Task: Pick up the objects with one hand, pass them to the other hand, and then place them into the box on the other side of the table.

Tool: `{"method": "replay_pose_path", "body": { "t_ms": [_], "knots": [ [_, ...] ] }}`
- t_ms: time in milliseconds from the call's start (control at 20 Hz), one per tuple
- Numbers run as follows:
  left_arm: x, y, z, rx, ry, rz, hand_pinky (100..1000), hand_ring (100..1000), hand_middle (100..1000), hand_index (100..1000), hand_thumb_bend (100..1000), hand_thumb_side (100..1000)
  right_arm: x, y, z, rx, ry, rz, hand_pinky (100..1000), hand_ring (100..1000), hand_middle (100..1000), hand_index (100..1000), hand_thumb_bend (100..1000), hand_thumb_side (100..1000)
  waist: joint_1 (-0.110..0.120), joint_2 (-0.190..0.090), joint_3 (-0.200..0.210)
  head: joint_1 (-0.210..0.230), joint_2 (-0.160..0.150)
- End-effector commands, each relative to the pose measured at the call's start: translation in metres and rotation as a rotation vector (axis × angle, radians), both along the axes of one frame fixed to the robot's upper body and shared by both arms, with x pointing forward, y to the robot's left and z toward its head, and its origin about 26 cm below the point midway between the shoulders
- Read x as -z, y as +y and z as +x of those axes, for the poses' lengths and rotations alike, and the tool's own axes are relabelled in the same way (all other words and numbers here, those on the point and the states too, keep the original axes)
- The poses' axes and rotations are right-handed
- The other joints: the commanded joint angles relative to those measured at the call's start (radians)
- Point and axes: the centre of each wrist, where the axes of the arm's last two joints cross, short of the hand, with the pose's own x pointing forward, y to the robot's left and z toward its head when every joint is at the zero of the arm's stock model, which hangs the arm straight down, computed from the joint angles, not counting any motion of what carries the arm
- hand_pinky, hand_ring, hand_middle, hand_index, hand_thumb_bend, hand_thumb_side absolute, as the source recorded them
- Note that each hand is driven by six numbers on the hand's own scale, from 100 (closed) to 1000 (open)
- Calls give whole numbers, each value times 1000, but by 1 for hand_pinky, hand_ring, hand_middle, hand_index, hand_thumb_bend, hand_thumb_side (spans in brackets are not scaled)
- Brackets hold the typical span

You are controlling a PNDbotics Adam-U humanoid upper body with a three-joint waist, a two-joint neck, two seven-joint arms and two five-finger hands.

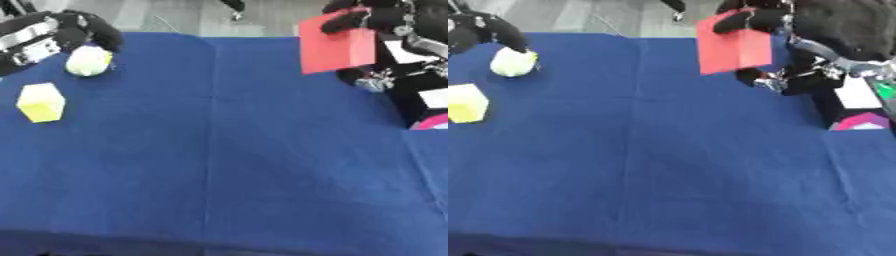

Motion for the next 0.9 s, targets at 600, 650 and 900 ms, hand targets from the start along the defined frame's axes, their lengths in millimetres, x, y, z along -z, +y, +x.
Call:
{"method": "replay_pose_path", "body": {
  "t_ms": [600,650,900],
  "knots": [
    [1,7,-53,-152,-85,-246,802,725,720,831,166,974,82,-180,77,976,208,528,841,825,400,1000,100,100,-3,-2,36,-121,2],
    [2,7,-55,-160,-87,-251,802,725,720,831,165,974,92,-187,76,1013,226,539,848,836,438,1000,100,100,-4,-1,39,-124,2],
    [4,7,-61,-192,-88,-272,802,724,719,830,162,971,124,-209,65,1095,321,527,935,948,777,1000,100,619,-6,0,44,-120,2]
  ]
}}
